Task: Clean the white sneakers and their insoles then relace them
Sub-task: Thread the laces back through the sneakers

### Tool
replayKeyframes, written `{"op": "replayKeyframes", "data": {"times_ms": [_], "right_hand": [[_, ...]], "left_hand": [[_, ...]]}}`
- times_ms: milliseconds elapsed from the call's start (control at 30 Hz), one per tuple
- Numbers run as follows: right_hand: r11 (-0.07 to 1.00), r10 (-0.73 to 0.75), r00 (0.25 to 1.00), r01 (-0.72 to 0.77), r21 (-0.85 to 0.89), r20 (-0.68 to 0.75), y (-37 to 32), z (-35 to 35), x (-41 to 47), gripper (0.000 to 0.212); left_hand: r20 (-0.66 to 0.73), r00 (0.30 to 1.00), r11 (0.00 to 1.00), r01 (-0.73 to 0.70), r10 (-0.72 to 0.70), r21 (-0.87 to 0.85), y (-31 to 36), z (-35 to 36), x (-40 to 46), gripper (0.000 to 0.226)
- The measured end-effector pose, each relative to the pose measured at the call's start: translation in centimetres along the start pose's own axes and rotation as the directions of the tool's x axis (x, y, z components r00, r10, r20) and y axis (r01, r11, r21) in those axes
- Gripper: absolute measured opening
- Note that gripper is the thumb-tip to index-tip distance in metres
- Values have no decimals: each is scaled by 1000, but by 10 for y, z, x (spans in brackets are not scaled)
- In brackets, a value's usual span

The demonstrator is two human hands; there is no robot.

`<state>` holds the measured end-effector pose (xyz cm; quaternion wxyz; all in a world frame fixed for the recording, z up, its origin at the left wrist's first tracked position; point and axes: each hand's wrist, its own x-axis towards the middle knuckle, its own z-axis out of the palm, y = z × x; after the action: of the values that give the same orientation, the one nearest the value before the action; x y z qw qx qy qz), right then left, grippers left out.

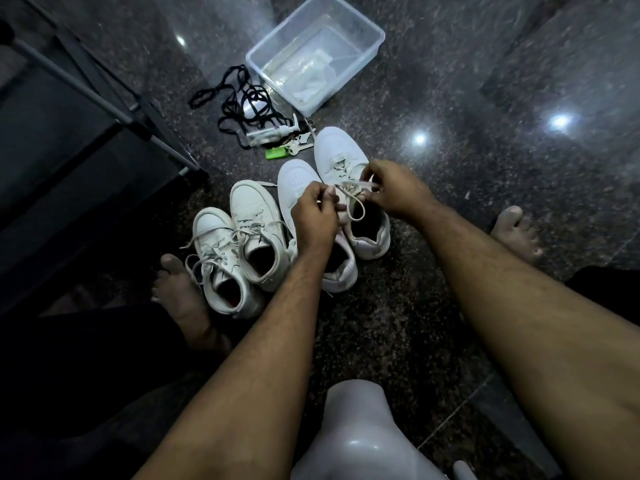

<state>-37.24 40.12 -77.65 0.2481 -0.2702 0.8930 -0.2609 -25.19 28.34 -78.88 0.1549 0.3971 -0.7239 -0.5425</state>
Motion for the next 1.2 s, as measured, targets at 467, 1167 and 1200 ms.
{"op": "replayKeyframes", "data": {"times_ms": [467,1167,1200], "right_hand": [[993,94,993,-99,-59,-75,0,-2,3,28],[970,169,976,-140,199,-137,6,7,1,13],[968,184,972,-154,197,-144,7,7,1,14]], "left_hand": [[93,878,434,321,-469,-842,20,-13,29,20],[163,984,881,-140,72,452,13,-2,6,17],[144,987,891,-131,75,434,12,-4,6,17]]}}
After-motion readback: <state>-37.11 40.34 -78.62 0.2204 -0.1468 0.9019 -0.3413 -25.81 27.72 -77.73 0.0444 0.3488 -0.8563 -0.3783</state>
